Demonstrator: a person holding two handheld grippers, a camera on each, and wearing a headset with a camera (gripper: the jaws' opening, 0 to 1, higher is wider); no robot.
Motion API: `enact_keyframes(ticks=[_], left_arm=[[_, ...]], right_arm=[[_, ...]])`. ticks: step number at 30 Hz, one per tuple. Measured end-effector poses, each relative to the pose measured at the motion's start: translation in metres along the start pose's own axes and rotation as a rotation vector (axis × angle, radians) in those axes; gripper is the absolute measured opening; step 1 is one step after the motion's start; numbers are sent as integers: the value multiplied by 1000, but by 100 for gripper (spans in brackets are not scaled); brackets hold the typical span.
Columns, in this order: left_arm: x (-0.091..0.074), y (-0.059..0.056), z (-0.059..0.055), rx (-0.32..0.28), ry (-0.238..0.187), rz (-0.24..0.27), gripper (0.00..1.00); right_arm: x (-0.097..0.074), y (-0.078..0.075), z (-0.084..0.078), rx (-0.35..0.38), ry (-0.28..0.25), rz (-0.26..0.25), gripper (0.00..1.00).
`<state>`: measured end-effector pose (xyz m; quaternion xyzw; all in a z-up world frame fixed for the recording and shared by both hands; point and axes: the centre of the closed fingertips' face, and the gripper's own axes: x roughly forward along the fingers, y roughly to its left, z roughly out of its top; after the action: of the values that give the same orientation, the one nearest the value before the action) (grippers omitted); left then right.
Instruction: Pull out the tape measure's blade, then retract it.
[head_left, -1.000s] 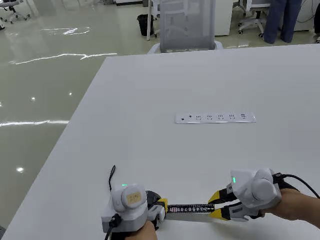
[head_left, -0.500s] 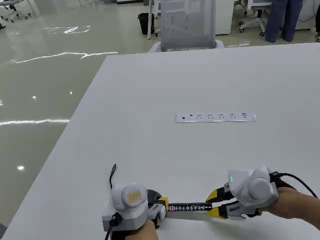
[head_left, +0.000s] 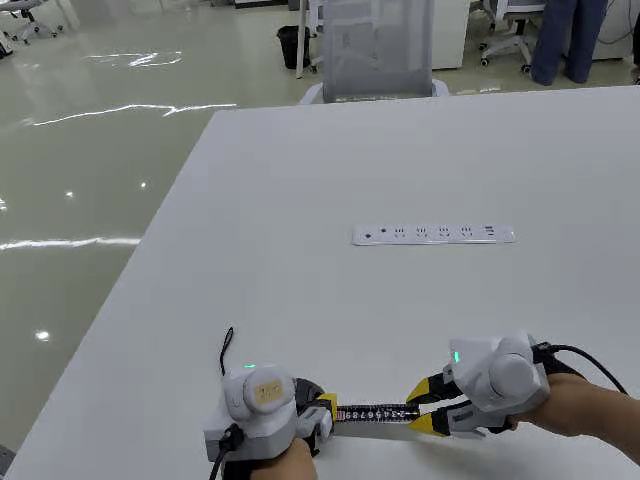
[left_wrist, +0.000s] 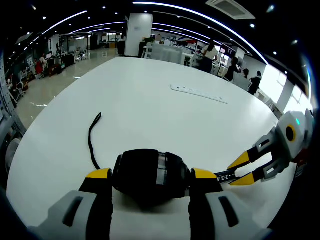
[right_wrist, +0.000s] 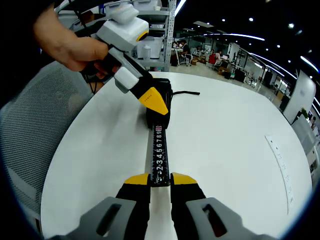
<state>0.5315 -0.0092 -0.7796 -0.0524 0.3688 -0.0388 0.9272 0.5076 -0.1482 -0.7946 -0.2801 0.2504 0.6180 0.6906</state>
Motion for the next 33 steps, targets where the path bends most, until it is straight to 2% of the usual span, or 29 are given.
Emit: enact_keyframes(ticks=[33], left_arm=[[-1, 1, 0, -8, -1, -8, 57]], right_arm=[[12, 0, 13, -12, -7, 6, 14]])
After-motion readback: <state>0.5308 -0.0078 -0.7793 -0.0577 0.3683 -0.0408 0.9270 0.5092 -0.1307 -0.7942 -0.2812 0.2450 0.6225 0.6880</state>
